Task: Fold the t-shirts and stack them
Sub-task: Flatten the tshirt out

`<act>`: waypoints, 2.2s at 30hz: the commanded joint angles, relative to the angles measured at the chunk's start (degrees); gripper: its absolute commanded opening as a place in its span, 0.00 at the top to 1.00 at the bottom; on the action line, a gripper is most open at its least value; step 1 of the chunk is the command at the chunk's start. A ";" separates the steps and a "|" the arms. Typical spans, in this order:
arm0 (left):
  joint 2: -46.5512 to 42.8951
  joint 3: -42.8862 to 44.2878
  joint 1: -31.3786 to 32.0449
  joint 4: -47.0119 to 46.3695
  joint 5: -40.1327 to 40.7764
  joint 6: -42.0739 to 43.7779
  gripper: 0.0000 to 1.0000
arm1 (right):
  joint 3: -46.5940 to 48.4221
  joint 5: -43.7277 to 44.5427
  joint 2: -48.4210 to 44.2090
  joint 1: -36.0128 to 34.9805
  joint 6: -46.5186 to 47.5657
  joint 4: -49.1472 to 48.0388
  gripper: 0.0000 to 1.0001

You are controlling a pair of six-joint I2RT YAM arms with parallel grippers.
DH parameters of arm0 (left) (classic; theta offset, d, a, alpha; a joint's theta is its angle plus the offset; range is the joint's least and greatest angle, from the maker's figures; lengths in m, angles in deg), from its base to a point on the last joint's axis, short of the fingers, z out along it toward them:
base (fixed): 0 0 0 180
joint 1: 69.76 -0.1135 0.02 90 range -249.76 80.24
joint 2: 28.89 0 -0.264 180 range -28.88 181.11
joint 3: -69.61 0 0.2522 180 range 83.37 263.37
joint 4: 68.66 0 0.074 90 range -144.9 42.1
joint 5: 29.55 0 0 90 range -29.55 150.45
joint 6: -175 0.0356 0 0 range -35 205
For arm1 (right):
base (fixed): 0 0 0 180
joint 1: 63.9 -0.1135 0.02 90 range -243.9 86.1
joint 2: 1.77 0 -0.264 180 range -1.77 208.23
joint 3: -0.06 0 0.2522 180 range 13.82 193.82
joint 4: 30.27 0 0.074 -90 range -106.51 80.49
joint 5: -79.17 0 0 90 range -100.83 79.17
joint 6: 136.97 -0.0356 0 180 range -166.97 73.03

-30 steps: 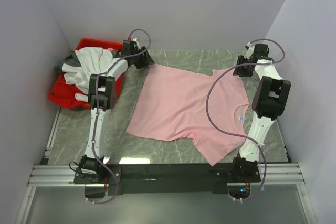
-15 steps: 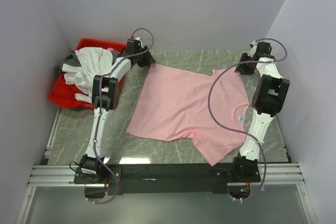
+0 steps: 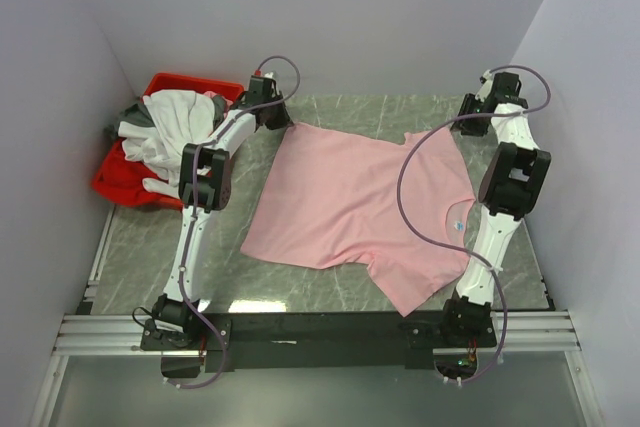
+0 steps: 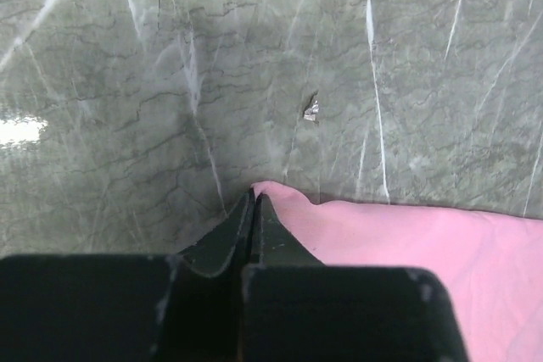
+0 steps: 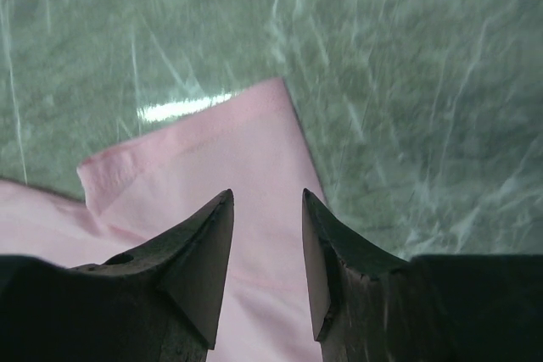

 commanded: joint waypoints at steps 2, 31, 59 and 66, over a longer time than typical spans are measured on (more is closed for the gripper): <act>-3.44 -1.80 -0.52 0.30 3.13 0.82 1.00 | 7.54 1.71 3.18 0.08 0.22 3.42 0.55; -13.99 -16.31 -3.87 -3.48 -1.09 0.82 1.00 | 20.30 4.70 12.59 -5.28 7.87 19.07 0.58; -25.86 -34.77 -4.04 -6.21 -3.90 1.08 1.00 | -10.02 0.30 -4.71 -4.85 15.69 19.69 1.00; -26.57 -36.44 -4.04 -5.59 -4.34 1.52 1.00 | -5.65 -1.36 -5.35 -2.74 12.35 15.65 0.70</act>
